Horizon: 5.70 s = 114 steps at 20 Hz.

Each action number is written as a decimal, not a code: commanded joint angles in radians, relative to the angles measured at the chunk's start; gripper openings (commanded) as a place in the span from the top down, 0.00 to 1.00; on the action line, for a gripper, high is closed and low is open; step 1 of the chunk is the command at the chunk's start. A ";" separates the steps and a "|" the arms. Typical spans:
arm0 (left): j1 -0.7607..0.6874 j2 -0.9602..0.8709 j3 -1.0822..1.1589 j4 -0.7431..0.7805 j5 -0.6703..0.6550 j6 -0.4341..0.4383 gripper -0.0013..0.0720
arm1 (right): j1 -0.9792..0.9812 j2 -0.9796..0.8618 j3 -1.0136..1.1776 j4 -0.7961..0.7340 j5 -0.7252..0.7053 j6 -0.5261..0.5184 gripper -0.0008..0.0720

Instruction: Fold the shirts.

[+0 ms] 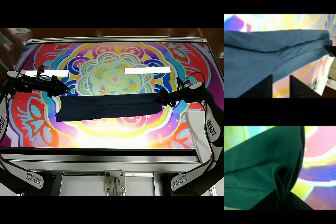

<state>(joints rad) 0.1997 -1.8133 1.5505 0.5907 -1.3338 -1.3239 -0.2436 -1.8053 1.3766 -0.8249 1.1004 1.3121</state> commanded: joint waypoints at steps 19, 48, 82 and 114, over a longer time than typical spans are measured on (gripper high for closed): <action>-0.830 -0.288 0.153 -0.369 0.492 0.059 0.93 | 0.003 0.700 0.001 0.038 0.208 0.153 0.89; 0.011 0.613 0.254 0.337 -0.049 -0.087 0.93 | 0.866 -0.019 0.001 0.531 -0.640 0.070 0.20; -0.014 0.604 0.184 0.337 -0.037 -0.103 0.93 | -0.001 0.262 0.059 0.200 0.164 -0.021 0.89; -0.119 0.604 0.184 0.333 -0.107 -0.103 0.93 | -0.858 0.548 -0.297 -0.782 0.412 0.261 0.89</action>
<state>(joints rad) 0.0822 -1.2087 1.7348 0.9237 -1.4403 -1.4258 -1.0428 -1.2564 1.1919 -1.6474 1.5131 1.5536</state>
